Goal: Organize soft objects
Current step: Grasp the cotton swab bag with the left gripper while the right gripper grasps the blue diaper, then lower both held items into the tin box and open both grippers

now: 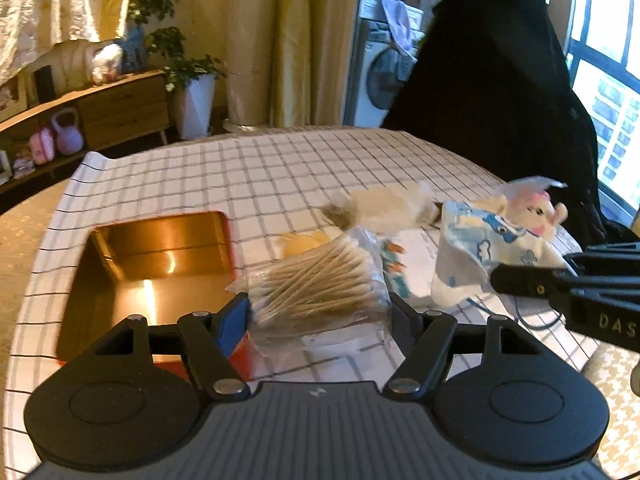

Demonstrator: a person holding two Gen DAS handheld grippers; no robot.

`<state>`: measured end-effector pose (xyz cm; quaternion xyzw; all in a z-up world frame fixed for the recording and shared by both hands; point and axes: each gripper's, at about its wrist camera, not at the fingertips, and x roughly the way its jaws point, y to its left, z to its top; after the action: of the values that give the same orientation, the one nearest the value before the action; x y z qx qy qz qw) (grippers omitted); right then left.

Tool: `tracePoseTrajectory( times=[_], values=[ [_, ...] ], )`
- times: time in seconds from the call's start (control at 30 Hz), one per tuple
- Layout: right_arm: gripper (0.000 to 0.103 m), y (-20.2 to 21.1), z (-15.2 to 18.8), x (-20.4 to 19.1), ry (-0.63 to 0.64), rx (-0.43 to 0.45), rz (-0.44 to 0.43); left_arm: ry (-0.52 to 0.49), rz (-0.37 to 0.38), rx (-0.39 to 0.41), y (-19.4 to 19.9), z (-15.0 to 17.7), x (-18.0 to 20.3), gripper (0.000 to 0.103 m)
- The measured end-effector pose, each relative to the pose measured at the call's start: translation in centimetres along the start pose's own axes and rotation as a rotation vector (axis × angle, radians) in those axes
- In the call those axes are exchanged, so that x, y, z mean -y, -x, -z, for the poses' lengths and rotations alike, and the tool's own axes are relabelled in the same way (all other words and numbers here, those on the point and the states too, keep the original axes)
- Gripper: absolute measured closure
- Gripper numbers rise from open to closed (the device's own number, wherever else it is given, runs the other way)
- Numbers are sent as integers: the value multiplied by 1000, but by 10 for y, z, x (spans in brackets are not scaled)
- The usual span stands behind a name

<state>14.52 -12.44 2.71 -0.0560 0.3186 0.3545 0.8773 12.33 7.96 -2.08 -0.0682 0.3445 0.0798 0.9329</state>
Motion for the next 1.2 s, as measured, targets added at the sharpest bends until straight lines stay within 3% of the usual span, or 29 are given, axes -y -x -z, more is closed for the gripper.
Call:
tracePoseTrajectory(
  times=[0.27,0.57,0.9,1.2],
  values=[
    [93,-17,-18,-46,71,-4,-56,32,-58,32,14,-13,-53,31],
    [93,-43,-37,-92,119,-21,-99,98,-89,-15,5,-26,-114,31],
    [92,-82,-49,-136,157,-76,-134,78,-153,-61,-30,-45,-159,31],
    [92,-135,-44,-169,254,-162,-117,64,-114,-138,-77,-57,-175,31]
  ],
)
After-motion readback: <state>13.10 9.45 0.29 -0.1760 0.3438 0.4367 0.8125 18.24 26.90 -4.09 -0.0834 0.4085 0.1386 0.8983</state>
